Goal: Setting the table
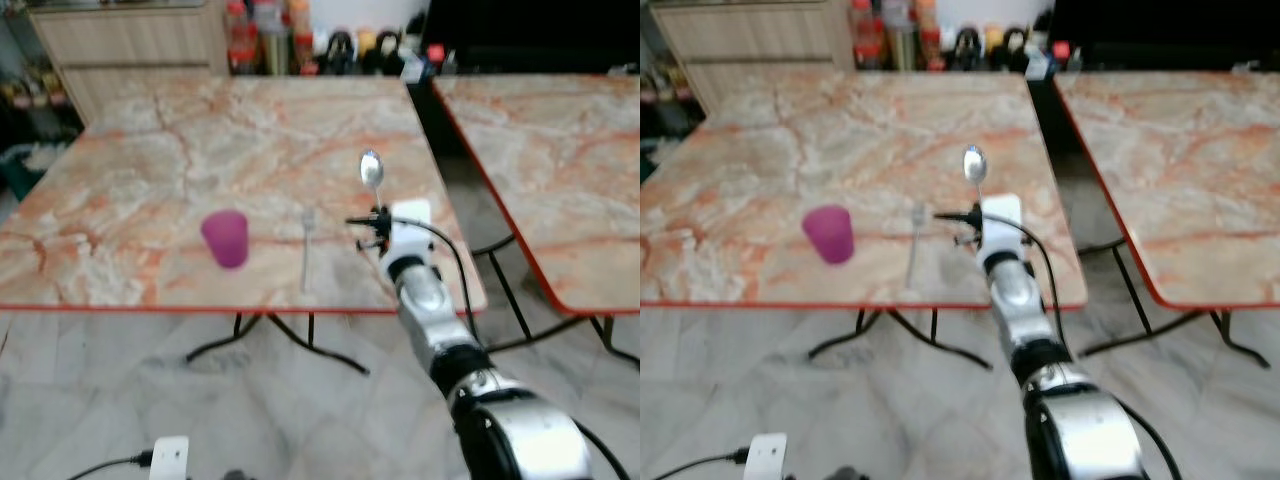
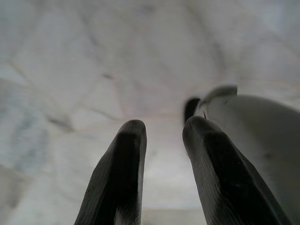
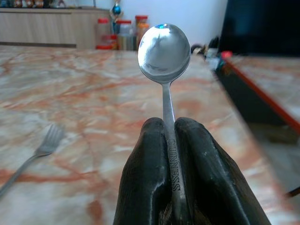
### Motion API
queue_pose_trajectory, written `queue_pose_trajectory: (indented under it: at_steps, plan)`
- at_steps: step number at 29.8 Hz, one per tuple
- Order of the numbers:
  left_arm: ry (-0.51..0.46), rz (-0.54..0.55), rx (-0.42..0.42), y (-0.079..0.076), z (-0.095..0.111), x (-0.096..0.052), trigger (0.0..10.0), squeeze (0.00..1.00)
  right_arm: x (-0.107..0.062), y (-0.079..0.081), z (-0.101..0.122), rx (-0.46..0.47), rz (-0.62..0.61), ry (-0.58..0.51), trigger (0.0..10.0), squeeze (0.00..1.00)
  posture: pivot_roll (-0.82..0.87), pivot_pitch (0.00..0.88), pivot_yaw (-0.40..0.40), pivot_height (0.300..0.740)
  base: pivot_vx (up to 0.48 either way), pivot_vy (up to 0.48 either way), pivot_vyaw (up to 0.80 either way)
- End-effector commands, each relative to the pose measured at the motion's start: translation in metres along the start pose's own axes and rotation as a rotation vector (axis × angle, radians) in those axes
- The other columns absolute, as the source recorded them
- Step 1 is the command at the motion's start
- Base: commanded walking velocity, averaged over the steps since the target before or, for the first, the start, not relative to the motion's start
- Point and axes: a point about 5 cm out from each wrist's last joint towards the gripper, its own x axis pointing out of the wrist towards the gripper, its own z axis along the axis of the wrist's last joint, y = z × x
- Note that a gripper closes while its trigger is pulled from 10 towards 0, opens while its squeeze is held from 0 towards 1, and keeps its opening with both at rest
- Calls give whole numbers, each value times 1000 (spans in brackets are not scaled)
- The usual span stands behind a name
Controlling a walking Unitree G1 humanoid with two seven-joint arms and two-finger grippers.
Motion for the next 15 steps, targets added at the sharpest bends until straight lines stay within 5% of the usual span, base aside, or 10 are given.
queue_pose_trajectory:
  at_steps: [1,15]
  plan:
    - [41,7,-5,4,-12,-2,10000,0,3,14,10,22,33,-48,10000,0,111,90,-15,715,0,-349,581]
    - [43,3,-6,2,-12,-2,10000,0,2,15,8,6,38,-33,10000,0,111,89,-19,715,0,-345,257]
